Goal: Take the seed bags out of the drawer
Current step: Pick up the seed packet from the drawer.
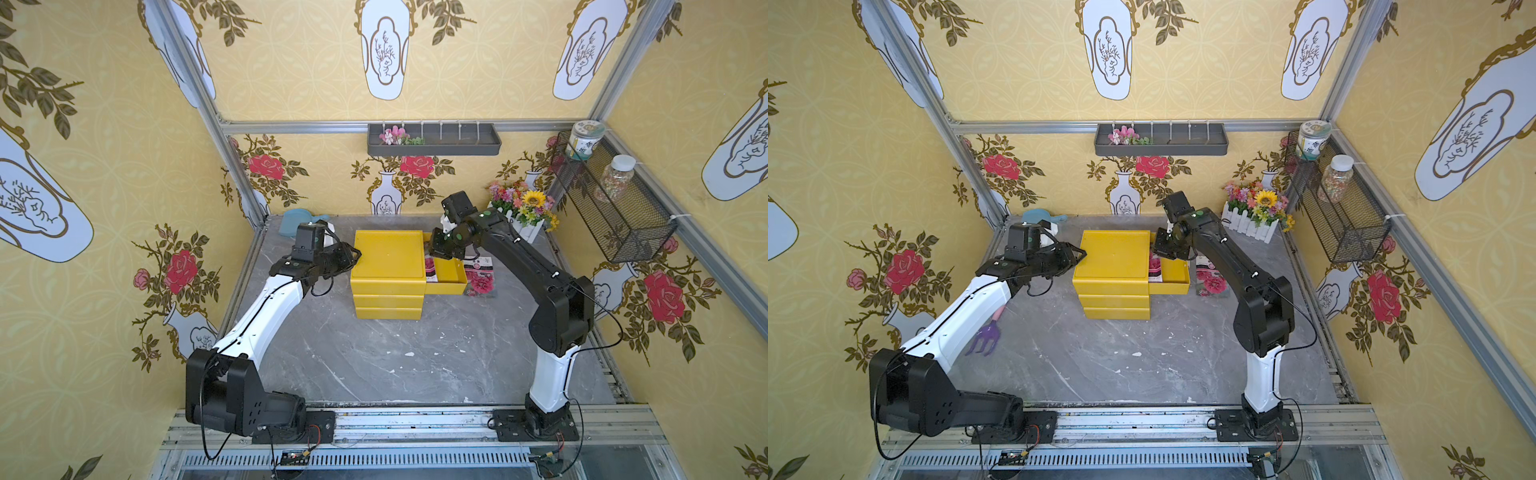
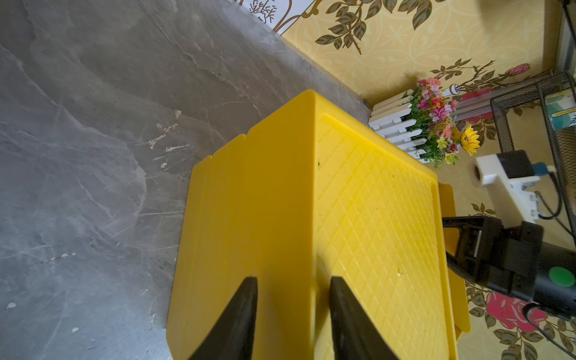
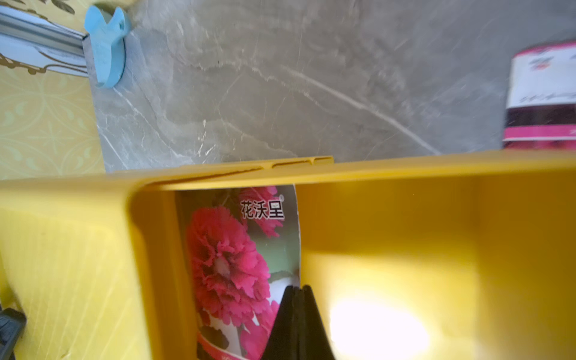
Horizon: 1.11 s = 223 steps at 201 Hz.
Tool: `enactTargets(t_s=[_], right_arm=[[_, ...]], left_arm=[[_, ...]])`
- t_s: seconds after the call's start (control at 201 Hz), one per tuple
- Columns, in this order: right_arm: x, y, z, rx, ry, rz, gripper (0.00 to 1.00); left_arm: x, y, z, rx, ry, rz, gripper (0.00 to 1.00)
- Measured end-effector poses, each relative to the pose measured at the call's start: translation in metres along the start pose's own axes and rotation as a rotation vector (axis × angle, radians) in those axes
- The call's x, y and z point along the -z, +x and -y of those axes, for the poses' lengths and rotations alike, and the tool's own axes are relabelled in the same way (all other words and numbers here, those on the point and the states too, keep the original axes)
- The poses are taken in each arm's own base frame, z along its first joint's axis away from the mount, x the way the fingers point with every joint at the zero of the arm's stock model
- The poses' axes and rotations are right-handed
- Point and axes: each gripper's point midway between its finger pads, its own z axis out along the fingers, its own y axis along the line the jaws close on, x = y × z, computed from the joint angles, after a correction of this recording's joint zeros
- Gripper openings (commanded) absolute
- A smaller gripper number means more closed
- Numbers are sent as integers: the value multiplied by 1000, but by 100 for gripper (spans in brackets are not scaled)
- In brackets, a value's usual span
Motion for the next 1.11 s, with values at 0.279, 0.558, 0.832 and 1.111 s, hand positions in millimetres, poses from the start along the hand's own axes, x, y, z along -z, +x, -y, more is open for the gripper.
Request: enactTargets(t_s=[0.279,0.558,0.832,1.111], right_arm=[[24,-10,15,46,80,36,0],[53,-23,20,115,149,103,0],[75,-32,32,165,222,147,0],[102,-44,51,173,269,188,0]], left_arm=[[0,0,0,1,-2,-1,42],[-2,-2,1,2,-2,-4,42],[-4,-3,2,3,2,-9,42],[-4,-3,2,5,3,-14,42]])
